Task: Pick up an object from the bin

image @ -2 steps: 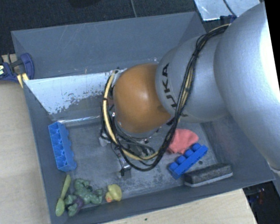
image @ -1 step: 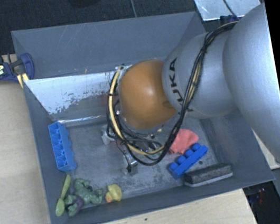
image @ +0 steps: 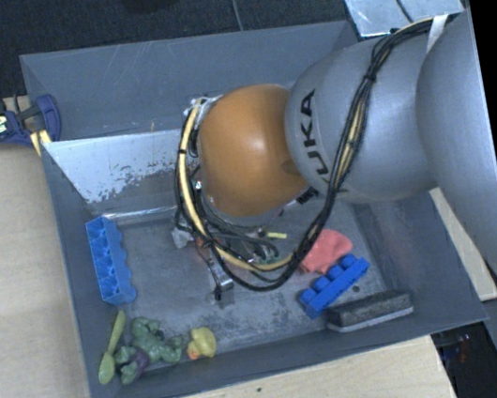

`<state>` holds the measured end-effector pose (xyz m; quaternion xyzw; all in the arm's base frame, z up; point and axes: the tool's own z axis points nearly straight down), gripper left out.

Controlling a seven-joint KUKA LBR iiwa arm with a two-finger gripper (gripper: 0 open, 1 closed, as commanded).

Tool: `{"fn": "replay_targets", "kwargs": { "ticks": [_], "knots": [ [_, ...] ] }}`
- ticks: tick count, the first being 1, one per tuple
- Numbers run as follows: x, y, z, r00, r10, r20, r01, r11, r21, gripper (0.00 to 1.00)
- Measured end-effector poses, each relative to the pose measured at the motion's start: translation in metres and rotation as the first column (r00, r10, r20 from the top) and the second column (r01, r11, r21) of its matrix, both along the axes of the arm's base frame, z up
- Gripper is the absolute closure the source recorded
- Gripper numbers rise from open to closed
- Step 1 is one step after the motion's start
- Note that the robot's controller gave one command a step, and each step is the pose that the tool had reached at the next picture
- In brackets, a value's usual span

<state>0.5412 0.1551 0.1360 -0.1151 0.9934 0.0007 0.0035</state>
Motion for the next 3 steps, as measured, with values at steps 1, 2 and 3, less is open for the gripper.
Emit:
{"fn": "replay_targets", "kwargs": {
  "ticks": [1, 2, 3],
  "knots": [
    [0.075, 0.050, 0.005, 0.997, 0.083, 0.004, -0.083, 0.997, 0.000, 0.00],
    [0.081, 0.035, 0.077, 0.996, 0.090, 0.004, -0.090, 0.996, 0.000, 0.00],
    [0.077, 0.029, 0.084, 0.996, 0.085, 0.014, -0.085, 0.996, 0.003, 0.00]
  ]
}}
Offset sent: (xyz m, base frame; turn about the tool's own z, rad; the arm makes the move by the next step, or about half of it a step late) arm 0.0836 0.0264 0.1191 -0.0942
